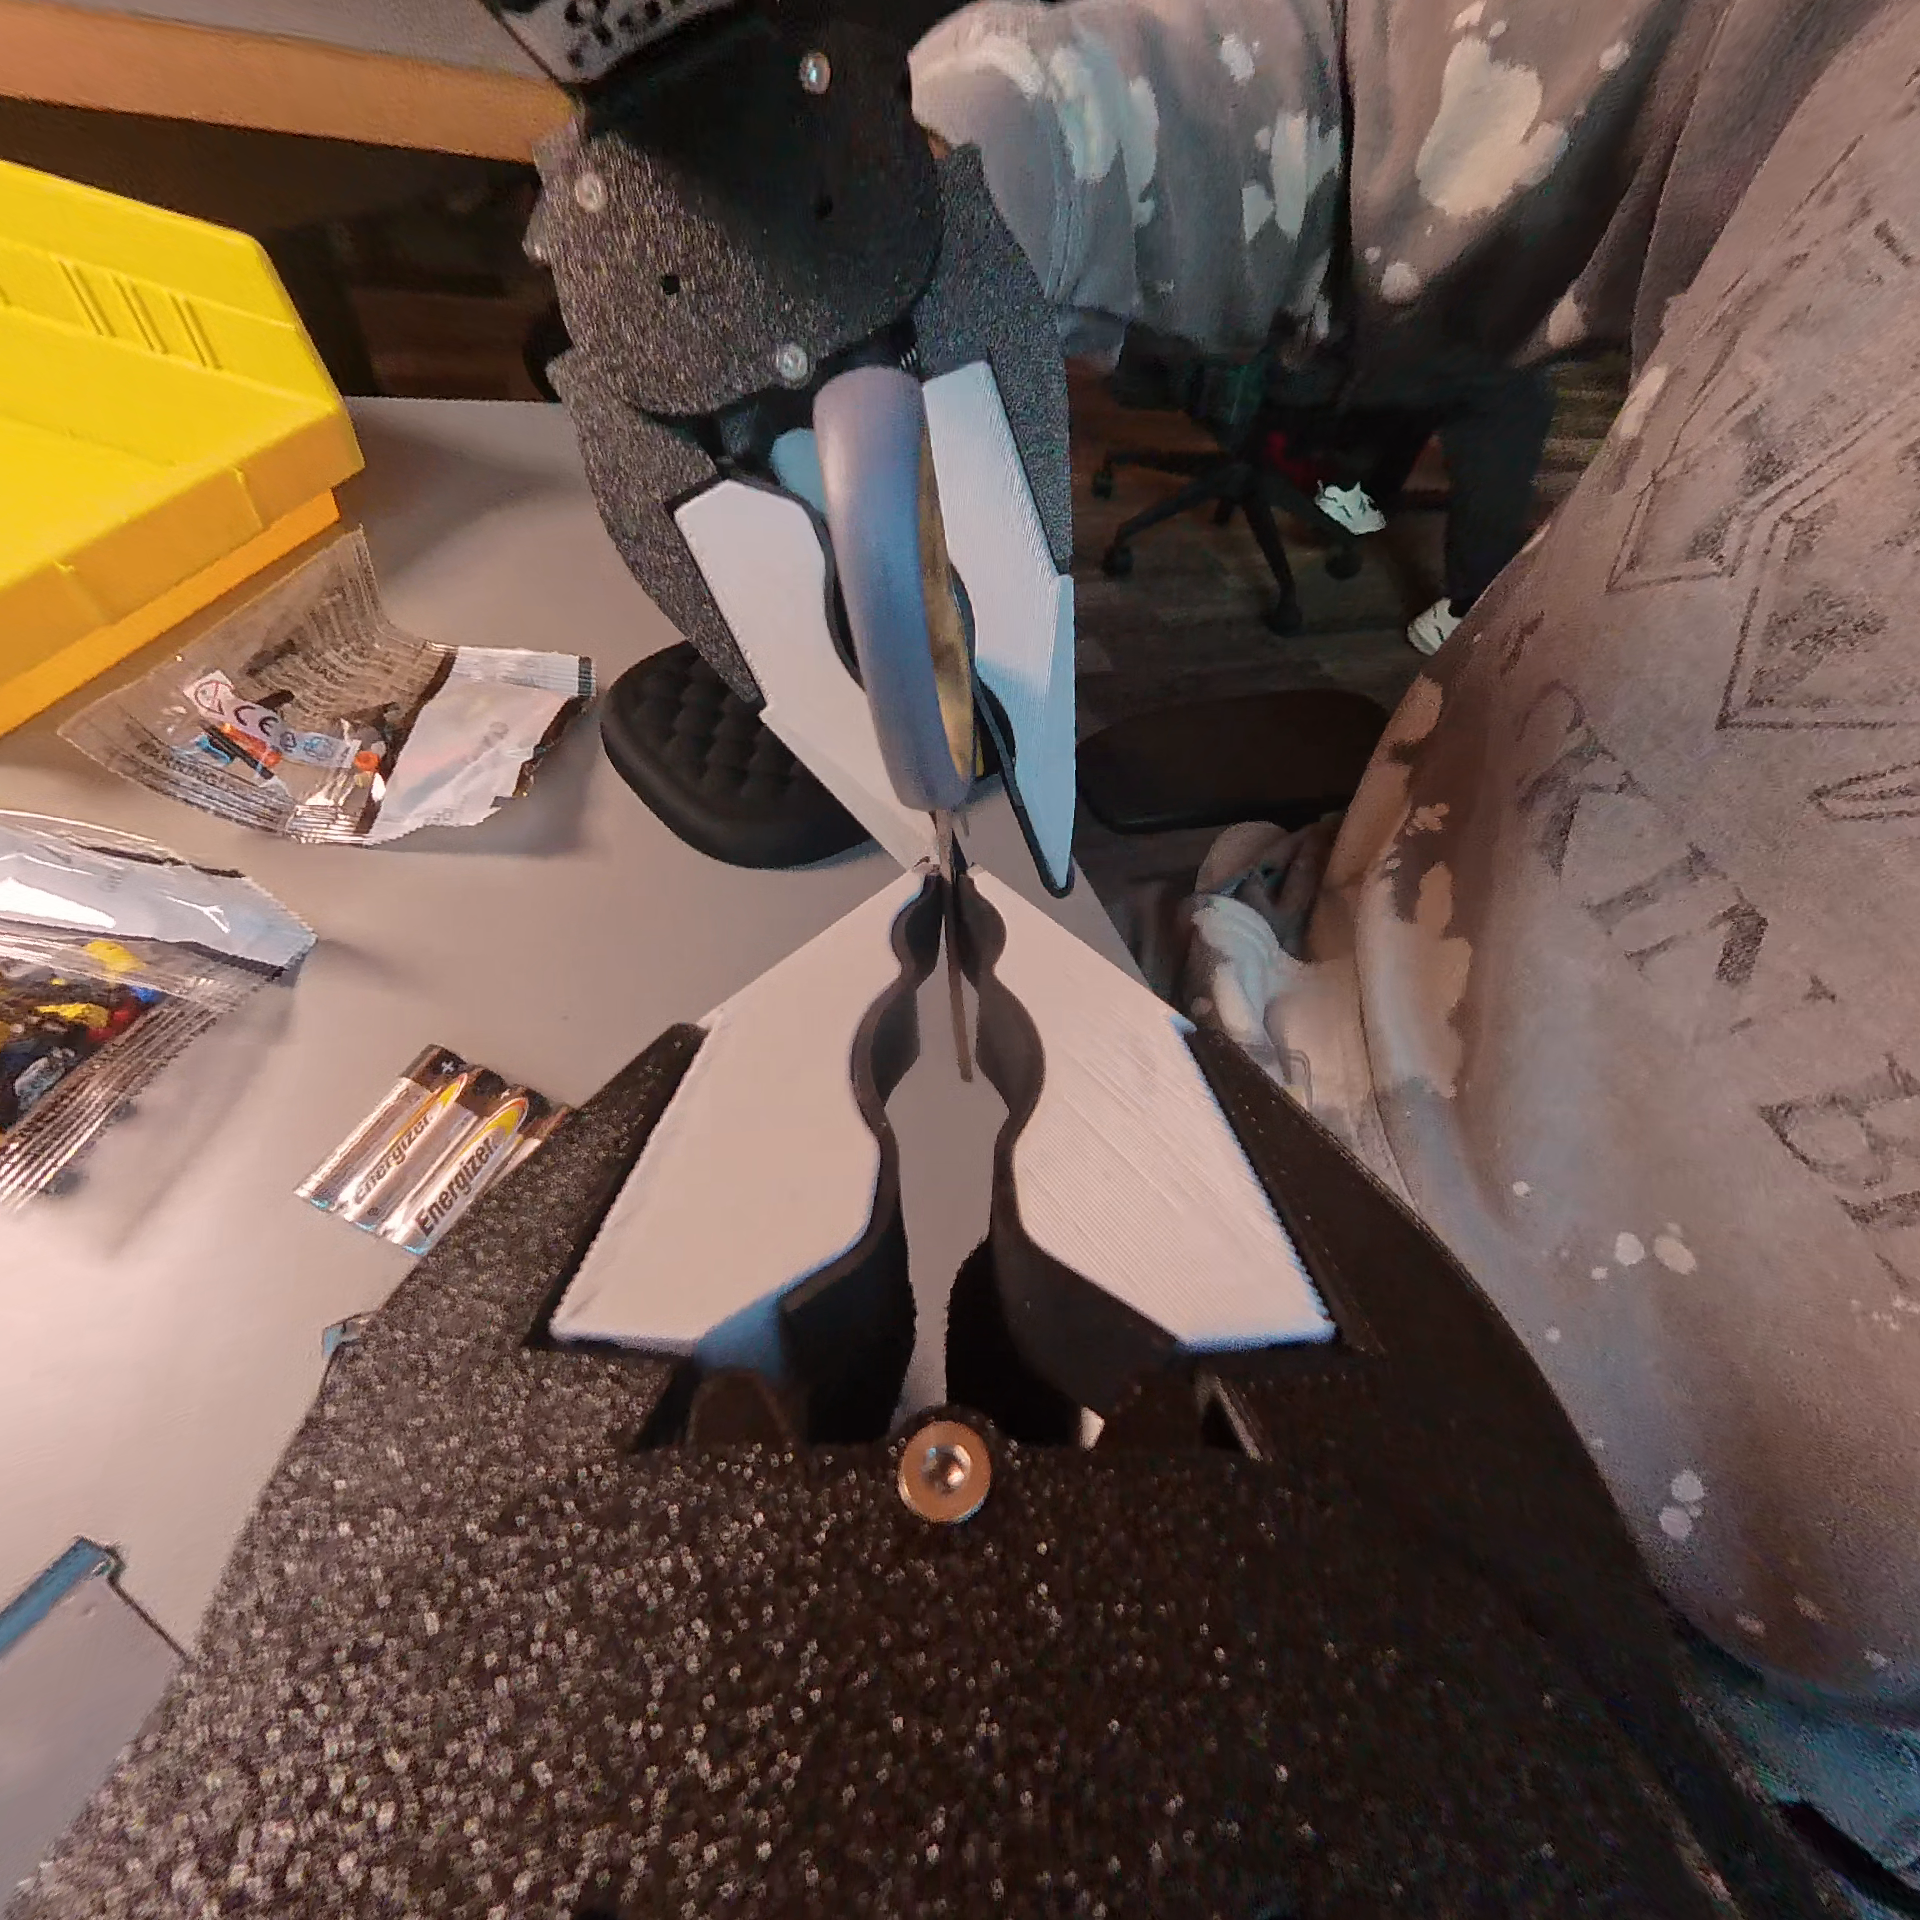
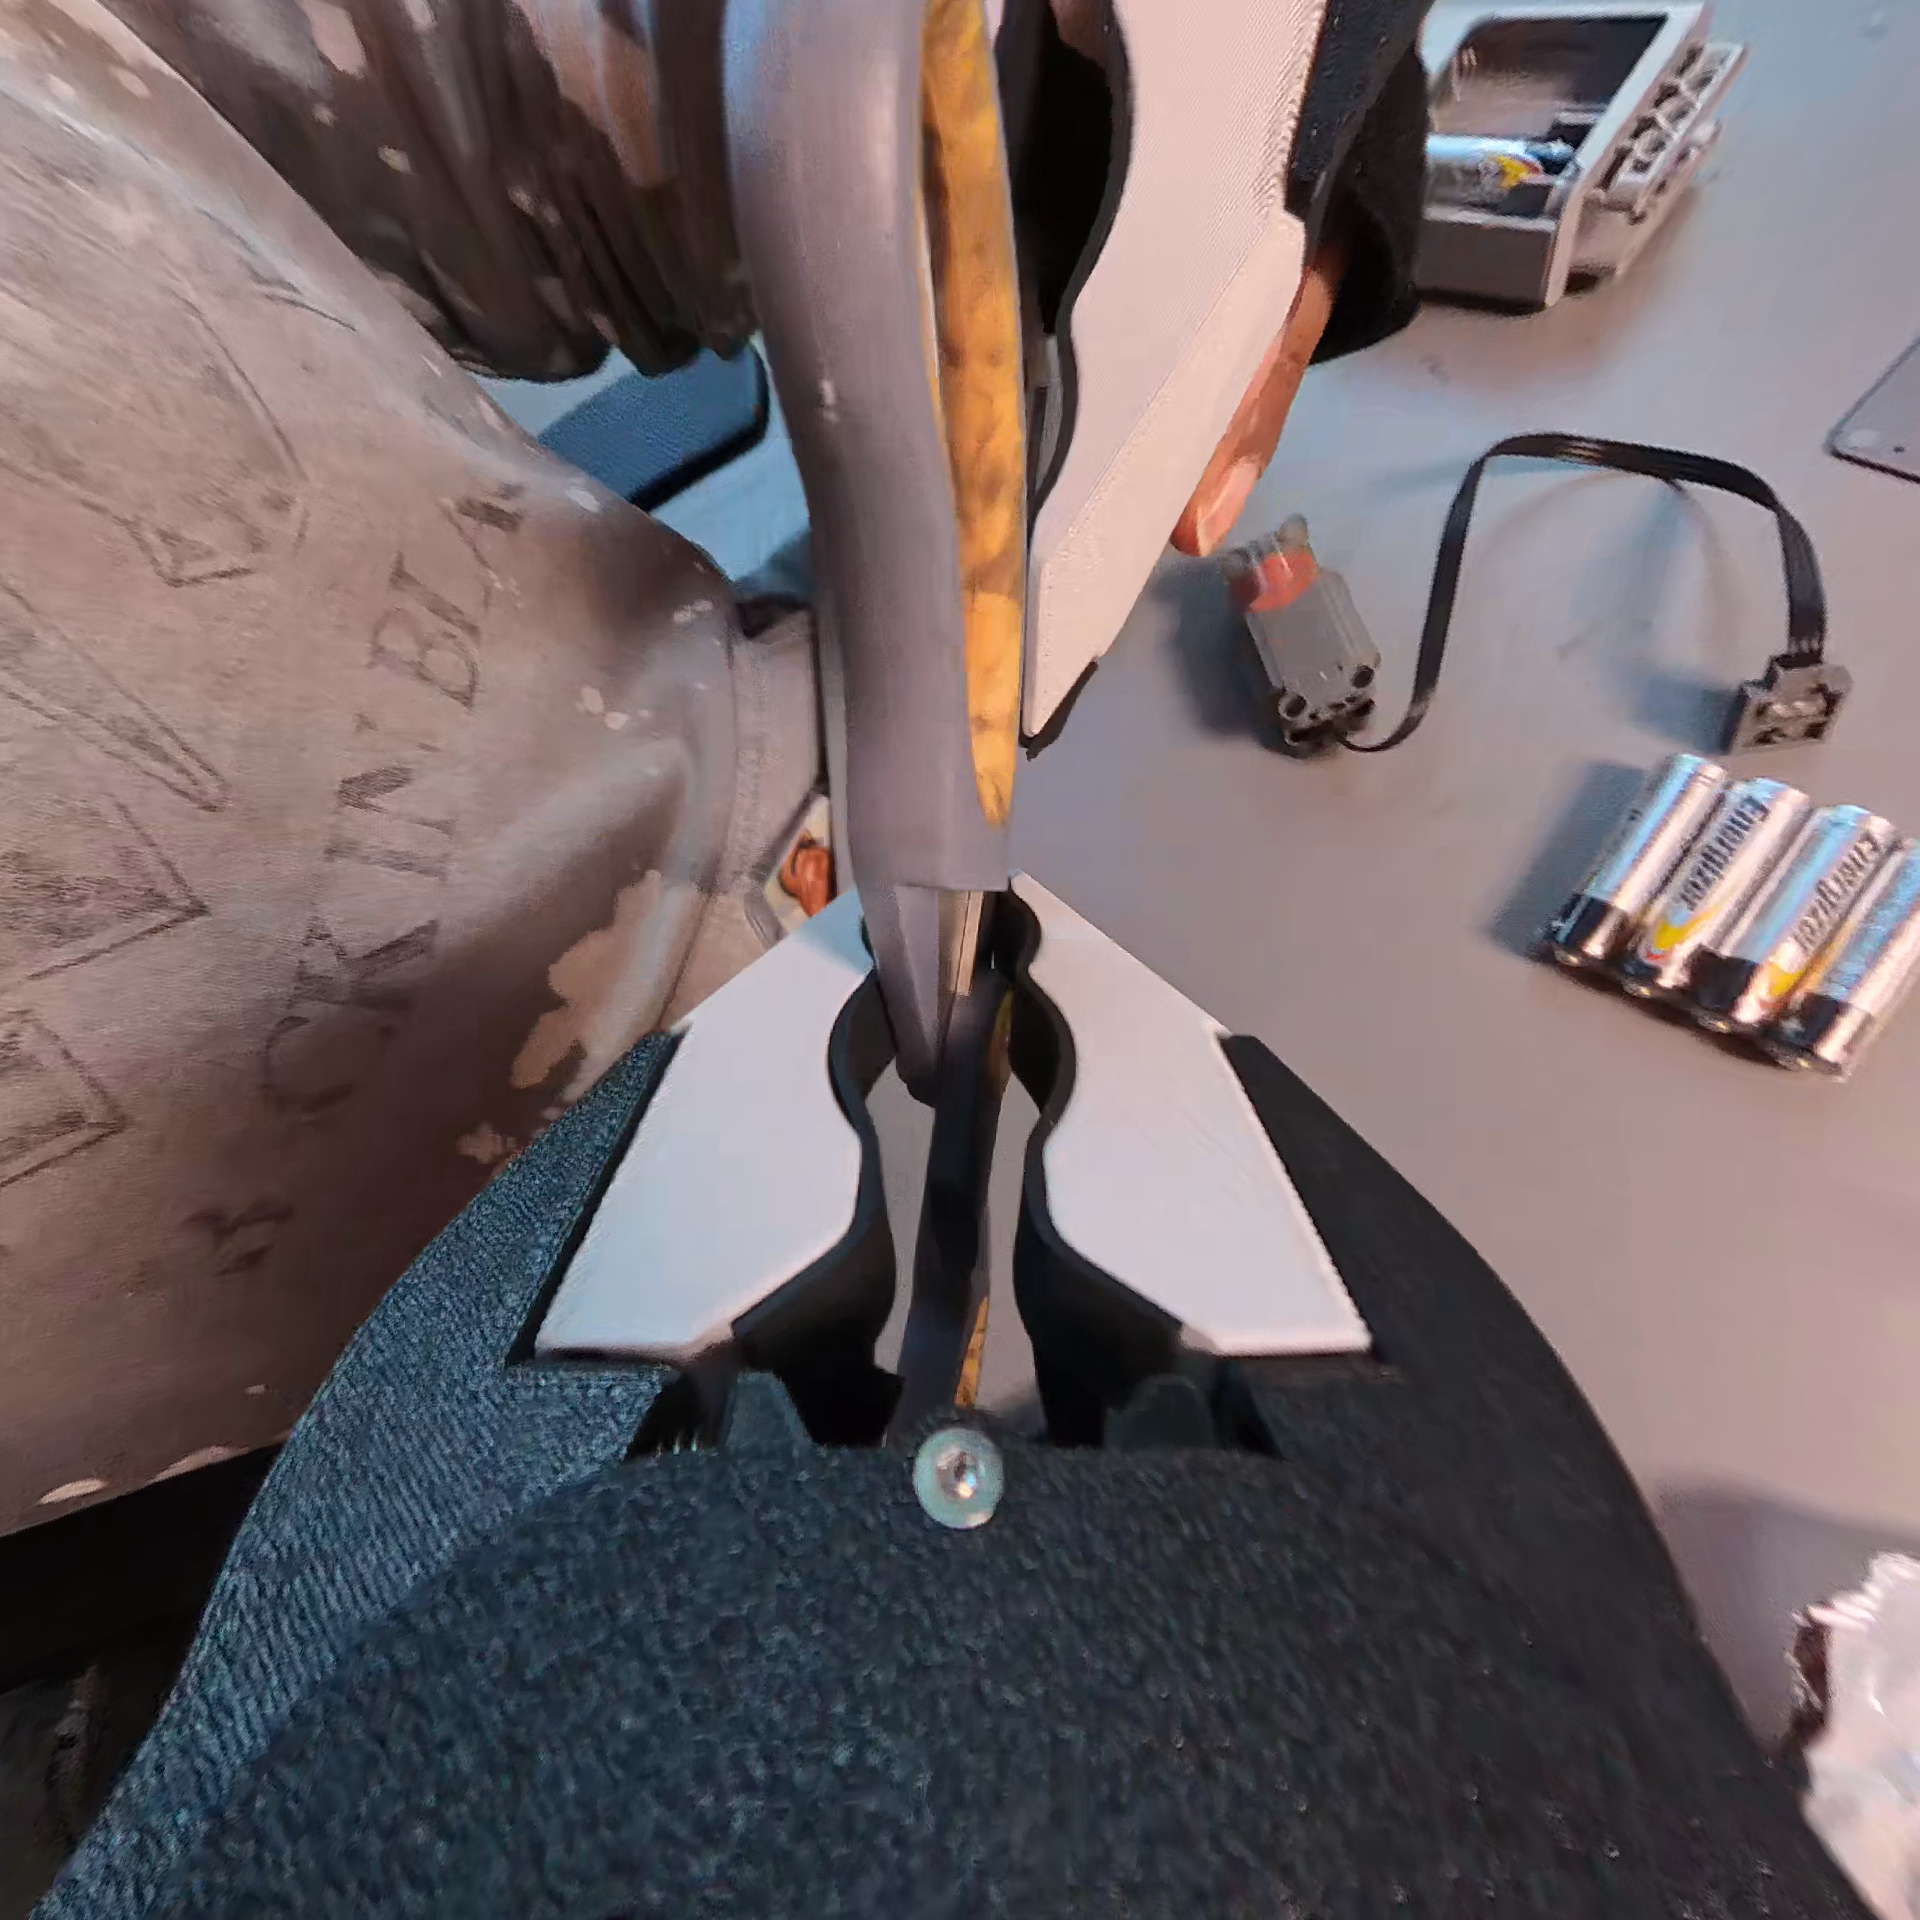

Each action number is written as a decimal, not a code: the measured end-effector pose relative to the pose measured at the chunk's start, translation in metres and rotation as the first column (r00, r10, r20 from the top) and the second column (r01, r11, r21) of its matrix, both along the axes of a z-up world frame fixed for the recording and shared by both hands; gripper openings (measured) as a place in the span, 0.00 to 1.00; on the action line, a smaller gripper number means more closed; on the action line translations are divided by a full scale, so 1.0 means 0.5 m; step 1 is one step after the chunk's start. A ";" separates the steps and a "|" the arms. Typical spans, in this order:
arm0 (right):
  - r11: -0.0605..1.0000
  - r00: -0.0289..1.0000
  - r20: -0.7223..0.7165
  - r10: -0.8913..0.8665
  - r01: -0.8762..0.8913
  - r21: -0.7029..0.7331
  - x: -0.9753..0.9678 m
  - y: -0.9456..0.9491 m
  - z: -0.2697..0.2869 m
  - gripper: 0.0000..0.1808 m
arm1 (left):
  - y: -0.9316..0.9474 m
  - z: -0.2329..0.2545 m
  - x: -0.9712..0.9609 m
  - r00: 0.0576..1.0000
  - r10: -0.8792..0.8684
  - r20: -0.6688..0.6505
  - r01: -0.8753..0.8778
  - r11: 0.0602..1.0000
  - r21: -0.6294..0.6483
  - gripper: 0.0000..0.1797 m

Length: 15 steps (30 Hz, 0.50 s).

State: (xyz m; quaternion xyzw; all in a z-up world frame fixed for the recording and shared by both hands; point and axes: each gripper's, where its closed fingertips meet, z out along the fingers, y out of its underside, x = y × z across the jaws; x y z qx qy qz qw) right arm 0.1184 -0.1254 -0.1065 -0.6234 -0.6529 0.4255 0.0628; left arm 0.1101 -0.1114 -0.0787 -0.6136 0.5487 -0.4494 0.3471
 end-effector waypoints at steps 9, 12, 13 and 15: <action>0.965 0.915 0.317 -0.251 0.210 0.158 0.061 0.195 -0.092 0.05 | 0.202 -0.110 -0.113 0.870 0.400 -0.288 -0.380 0.916 0.126 0.11; 0.950 0.867 0.393 -0.307 0.258 0.174 0.070 0.238 -0.122 0.05 | 0.212 -0.149 -0.104 0.777 0.525 -0.347 -0.509 0.849 0.143 0.18; 0.950 0.854 0.418 -0.311 0.262 0.172 0.069 0.244 -0.131 0.06 | 0.209 -0.161 -0.094 0.755 0.549 -0.359 -0.541 0.830 0.134 0.19; 0.953 0.834 0.461 -0.303 0.253 0.168 0.067 0.250 -0.146 0.05 | 0.203 -0.180 -0.070 0.728 0.578 -0.369 -0.589 0.803 0.095 0.20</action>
